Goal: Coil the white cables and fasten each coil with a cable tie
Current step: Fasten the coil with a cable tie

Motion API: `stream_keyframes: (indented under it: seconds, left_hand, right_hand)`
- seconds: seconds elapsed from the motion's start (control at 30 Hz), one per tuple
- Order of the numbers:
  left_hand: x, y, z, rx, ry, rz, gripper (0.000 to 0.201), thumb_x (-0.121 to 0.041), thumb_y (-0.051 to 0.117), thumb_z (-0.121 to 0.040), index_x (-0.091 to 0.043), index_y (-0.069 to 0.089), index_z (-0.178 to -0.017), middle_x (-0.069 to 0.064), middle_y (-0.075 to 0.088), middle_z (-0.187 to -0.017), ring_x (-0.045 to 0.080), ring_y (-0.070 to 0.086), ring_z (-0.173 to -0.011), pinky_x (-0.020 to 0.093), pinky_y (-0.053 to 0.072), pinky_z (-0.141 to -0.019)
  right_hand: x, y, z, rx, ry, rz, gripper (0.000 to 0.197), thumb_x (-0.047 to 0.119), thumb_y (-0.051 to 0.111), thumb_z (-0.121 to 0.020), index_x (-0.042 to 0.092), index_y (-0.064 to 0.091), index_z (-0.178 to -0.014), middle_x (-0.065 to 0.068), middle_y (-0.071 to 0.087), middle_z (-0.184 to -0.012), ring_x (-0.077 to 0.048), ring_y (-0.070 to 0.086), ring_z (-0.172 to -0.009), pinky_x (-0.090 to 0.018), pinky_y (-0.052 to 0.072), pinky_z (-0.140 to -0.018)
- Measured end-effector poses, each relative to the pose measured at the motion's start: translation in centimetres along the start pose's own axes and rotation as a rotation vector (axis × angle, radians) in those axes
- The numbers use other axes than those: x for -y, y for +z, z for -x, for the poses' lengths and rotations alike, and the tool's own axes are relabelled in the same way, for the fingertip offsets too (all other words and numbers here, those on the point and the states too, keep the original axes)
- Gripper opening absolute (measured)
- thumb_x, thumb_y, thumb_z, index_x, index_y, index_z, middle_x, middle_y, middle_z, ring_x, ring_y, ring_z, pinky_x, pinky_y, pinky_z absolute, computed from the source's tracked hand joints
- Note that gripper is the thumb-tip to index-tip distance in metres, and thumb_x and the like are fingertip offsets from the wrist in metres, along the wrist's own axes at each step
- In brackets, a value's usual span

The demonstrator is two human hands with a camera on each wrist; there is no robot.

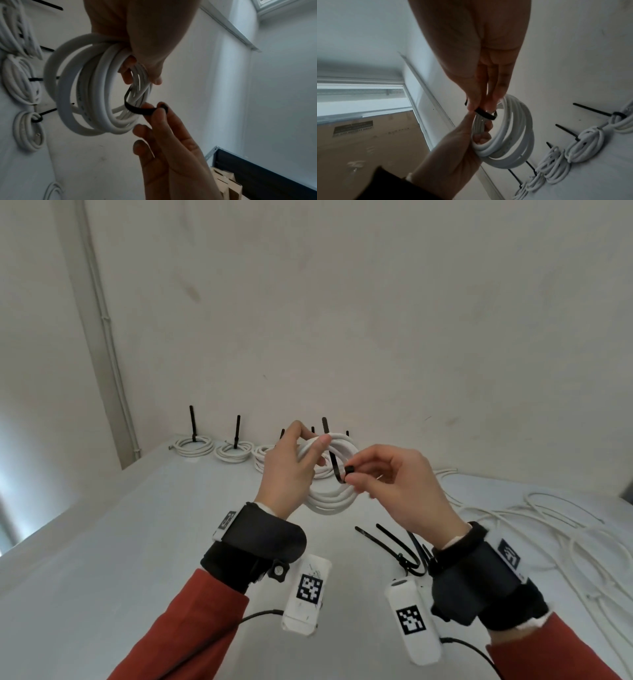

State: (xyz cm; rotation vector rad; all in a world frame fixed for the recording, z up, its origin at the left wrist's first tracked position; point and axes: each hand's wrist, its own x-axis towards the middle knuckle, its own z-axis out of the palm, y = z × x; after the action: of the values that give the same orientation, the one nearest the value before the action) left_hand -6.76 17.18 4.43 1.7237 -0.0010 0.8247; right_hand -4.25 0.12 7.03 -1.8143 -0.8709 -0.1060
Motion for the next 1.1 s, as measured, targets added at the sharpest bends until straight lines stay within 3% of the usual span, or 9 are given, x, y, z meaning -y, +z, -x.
stream_keyframes:
  seconds: [0.13, 0.3, 0.43, 0.5, 0.6, 0.7, 0.83, 0.97, 1.1]
  left_hand:
    - [-1.0, 0.2, 0.4, 0.052, 0.007, -0.013, 0.024, -0.039, 0.059, -0.09, -0.021, 0.048, -0.078, 0.012, 0.069, -0.075, 0.014, 0.048, -0.049, 0.039, 0.044, -0.055]
    - [-1.6, 0.7, 0.9, 0.146, -0.033, 0.071, 0.027, -0.032, 0.059, -0.092, -0.009, 0.048, -0.085, 0.033, 0.061, -0.086, 0.02, 0.04, -0.052, 0.038, 0.038, -0.051]
    - [-1.9, 1.0, 1.3, 0.232, -0.007, 0.095, 0.023, -0.032, 0.061, -0.09, -0.013, 0.05, -0.084, 0.003, 0.054, -0.062, 0.018, 0.039, -0.054, 0.036, 0.036, -0.054]
    - [-2.0, 1.0, 1.3, 0.263, 0.019, 0.08, 0.023, -0.034, 0.063, -0.088, -0.017, 0.051, -0.082, -0.009, 0.05, -0.059, 0.015, 0.04, -0.053, 0.036, 0.036, -0.054]
    - [-2.0, 1.0, 1.4, 0.316, 0.034, 0.114, 0.028, -0.037, 0.067, -0.085, -0.015, 0.05, -0.083, -0.001, 0.049, -0.062, 0.018, 0.039, -0.054, 0.038, 0.034, -0.054]
    - [-2.1, 1.2, 1.6, 0.363, 0.041, 0.104, 0.031, -0.045, 0.068, -0.08, -0.021, 0.049, -0.079, 0.004, 0.051, -0.065, 0.019, 0.041, -0.054, 0.037, 0.035, -0.055]
    - [-2.3, 1.6, 2.0, 0.378, 0.033, 0.109, 0.027, -0.033, 0.07, -0.084, -0.018, 0.048, -0.078, -0.009, 0.051, -0.056, 0.013, 0.041, -0.051, 0.029, 0.035, -0.053]
    - [-2.4, 1.8, 2.1, 0.335, -0.022, 0.192, 0.023, -0.016, 0.067, -0.086, -0.009, 0.046, -0.078, -0.015, 0.053, -0.051, 0.01, 0.037, -0.047, 0.026, 0.028, -0.05]
    - [-2.6, 1.4, 1.8, 0.347, -0.05, 0.268, 0.022, -0.019, 0.07, -0.082, -0.012, 0.049, -0.076, -0.005, 0.046, -0.054, 0.018, 0.032, -0.051, 0.033, 0.026, -0.05]
  right_hand:
    - [0.2, -0.2, -0.2, -0.108, -0.161, 0.132, 0.013, 0.01, 0.076, -0.078, 0.021, 0.072, -0.084, 0.013, 0.073, -0.08, -0.004, 0.058, -0.066, -0.013, 0.036, -0.06]
    - [-0.5, -0.5, -0.2, -0.205, -0.193, 0.207, 0.018, 0.014, 0.076, -0.078, 0.029, 0.07, -0.085, 0.017, 0.066, -0.087, -0.005, 0.056, -0.082, -0.011, 0.038, -0.07]
    - [-0.5, -1.5, -0.6, -0.24, -0.107, -0.039, 0.019, 0.006, 0.073, -0.08, 0.024, 0.069, -0.086, 0.006, 0.064, -0.11, -0.011, 0.062, -0.104, -0.03, 0.051, -0.087]
    - [-0.1, -1.8, -0.6, -0.206, -0.027, -0.189, 0.018, 0.0, 0.069, -0.082, 0.017, 0.067, -0.085, -0.004, 0.064, -0.117, -0.014, 0.064, -0.103, -0.029, 0.053, -0.086]
    - [0.5, -2.2, -0.6, -0.153, 0.054, -0.301, 0.012, 0.0, 0.065, -0.085, 0.012, 0.065, -0.085, -0.003, 0.065, -0.118, -0.016, 0.068, -0.09, -0.019, 0.052, -0.076]
    - [0.9, -2.5, -0.9, -0.161, 0.124, -0.33, 0.005, 0.007, 0.067, -0.084, 0.012, 0.068, -0.087, 0.001, 0.071, -0.104, -0.017, 0.067, -0.074, -0.023, 0.054, -0.072]
    - [0.9, -2.1, -1.1, -0.188, 0.206, -0.352, 0.007, 0.017, 0.071, -0.082, 0.01, 0.07, -0.086, -0.007, 0.07, -0.076, -0.018, 0.064, -0.064, -0.028, 0.054, -0.067]
    - [0.8, -1.8, -1.1, -0.204, 0.215, -0.352, 0.013, 0.021, 0.071, -0.082, 0.009, 0.072, -0.086, -0.004, 0.071, -0.079, -0.015, 0.065, -0.066, -0.028, 0.052, -0.068]
    - [0.2, -2.3, -1.6, -0.351, 0.307, -0.432, 0.019, 0.025, 0.067, -0.088, 0.009, 0.067, -0.098, -0.008, 0.066, -0.092, -0.021, 0.065, -0.068, -0.031, 0.056, -0.067]
